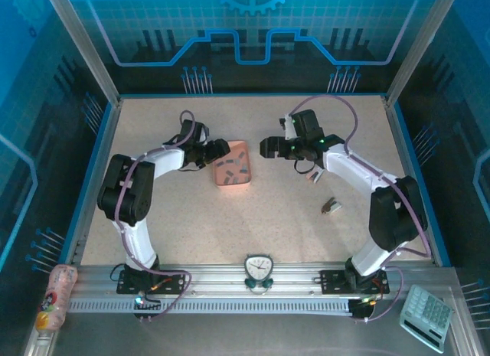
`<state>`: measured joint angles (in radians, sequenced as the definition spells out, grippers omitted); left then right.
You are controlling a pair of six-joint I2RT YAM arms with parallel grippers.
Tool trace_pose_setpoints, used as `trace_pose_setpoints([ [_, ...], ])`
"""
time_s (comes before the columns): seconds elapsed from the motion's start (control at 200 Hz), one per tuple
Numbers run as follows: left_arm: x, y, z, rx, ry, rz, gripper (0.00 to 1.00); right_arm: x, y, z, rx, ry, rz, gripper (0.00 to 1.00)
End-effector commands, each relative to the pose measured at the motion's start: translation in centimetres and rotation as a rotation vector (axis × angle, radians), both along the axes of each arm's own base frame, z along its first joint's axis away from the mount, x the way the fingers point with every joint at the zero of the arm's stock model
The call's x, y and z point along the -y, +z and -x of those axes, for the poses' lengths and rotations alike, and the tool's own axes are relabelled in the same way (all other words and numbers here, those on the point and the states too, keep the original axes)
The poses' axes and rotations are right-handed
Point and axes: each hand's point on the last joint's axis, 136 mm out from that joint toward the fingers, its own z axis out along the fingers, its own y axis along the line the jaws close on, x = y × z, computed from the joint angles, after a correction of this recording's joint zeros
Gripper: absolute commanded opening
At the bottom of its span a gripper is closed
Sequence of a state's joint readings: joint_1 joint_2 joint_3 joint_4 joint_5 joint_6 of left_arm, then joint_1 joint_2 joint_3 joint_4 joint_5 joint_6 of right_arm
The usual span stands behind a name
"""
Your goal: Load the staples into the stapler
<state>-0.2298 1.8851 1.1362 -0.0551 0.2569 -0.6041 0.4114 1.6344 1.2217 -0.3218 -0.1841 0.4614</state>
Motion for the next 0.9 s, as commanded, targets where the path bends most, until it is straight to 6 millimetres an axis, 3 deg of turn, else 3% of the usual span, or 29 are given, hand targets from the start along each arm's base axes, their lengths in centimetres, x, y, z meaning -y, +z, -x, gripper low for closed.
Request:
trace_pose_setpoints([
  [0.0, 2.4, 0.5, 0.7, -0.011, -0.054, 0.048, 0.75, 1.5, -0.2, 1.2, -0.055, -0.038, 0.029, 0.87],
  [0.15, 3.2, 1.2, 2.2, -0.019, -0.059, 0.071, 0.75, 4.0, -0.3, 2.3, -0.107, -0.094, 0.105, 0.86],
  [0.305, 3.5, 2.2, 3.9, -0.013, -0.068, 0.081, 0.76, 8.2, -0.7, 4.6, -0.199, -0.162, 0.198, 0.81],
  [0.58, 0.4, 4.6, 5.9, 0.031, -0.022, -0.056, 0.78, 16.3, -3.6, 9.8, -0.441, -0.32, 0.331, 0.76],
  [0.745, -0.4, 5.5, 6.5, 0.054, -0.019, -0.097, 0.78, 17.4, -5.7, 10.8, -0.525, -0.35, 0.343, 0.7],
  [0.895, -0.6, 5.3, 6.8, 0.054, -0.018, -0.104, 0.78, 16.6, -6.7, 8.3, -0.512, -0.346, 0.317, 0.7],
])
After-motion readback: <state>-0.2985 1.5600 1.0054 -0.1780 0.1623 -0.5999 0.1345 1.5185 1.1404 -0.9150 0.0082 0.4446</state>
